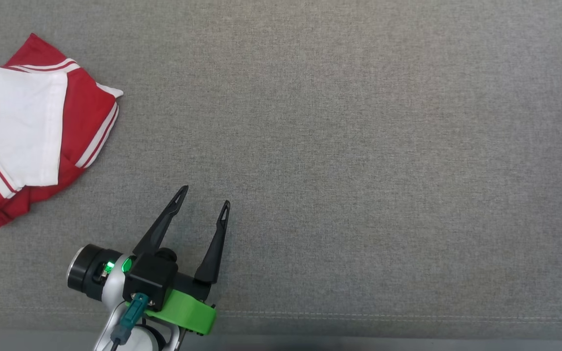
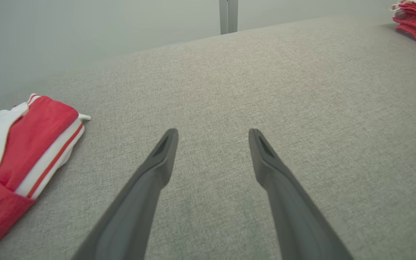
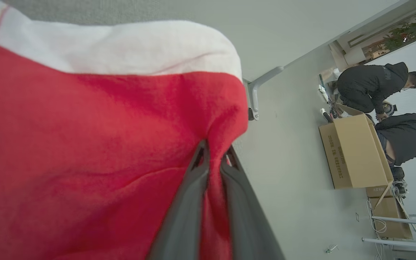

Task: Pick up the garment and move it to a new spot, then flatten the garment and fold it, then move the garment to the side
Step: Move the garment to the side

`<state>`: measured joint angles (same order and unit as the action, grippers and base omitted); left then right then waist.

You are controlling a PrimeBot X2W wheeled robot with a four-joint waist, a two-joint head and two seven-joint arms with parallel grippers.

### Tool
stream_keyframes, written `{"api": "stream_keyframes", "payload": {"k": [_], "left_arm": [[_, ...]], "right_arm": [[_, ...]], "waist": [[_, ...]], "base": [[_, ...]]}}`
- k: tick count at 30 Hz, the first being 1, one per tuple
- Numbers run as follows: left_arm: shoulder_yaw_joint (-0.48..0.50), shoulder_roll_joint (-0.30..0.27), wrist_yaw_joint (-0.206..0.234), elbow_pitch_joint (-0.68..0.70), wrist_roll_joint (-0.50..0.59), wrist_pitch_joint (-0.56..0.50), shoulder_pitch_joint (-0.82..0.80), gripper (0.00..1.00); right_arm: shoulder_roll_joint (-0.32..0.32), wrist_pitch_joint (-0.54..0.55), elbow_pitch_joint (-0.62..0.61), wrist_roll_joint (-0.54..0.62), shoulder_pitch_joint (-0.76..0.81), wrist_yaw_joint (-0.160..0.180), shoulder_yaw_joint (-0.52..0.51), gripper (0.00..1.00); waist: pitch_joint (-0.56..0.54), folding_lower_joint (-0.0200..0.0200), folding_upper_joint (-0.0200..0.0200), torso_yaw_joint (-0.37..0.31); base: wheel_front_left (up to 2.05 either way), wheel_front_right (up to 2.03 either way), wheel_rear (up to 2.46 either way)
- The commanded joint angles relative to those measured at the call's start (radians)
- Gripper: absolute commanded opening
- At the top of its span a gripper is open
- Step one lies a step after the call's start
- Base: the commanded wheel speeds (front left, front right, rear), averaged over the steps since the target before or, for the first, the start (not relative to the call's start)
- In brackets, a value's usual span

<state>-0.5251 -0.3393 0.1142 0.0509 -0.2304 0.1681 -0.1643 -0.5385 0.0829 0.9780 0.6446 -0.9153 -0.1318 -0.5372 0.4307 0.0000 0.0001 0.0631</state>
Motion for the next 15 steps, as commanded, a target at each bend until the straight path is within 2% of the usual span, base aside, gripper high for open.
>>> {"api": "stream_keyframes", "payload": {"k": [1,10,15], "left_arm": [[-0.002,-0.007,0.005,0.003,0.005,-0.002,-0.001,1.0],[-0.013,0.015,0.0,-0.021,-0.003,0.013,-0.03,1.0],[0.005,0.044,0.022,-0.051,-0.025,0.042,-0.029,1.0]], "right_arm": [[-0.001,-0.024,-0.015,0.005,0.014,0.002,-0.008,1.0],[0.073,-0.182,-0.063,-0.009,0.033,0.002,-0.043,1.0],[0.132,-0.312,-0.024,-0.061,0.053,0.002,-0.044,1.0]], "waist": [[0.015,0.0,-0.0001,0.01],[-0.008,0.0,-0.0001,0.012],[-0.084,0.0,-0.0001,0.018]], "base": [[0.0,0.0,0.0],[0.0,0.0,0.0],[0.0,0.0,0.0]]}}
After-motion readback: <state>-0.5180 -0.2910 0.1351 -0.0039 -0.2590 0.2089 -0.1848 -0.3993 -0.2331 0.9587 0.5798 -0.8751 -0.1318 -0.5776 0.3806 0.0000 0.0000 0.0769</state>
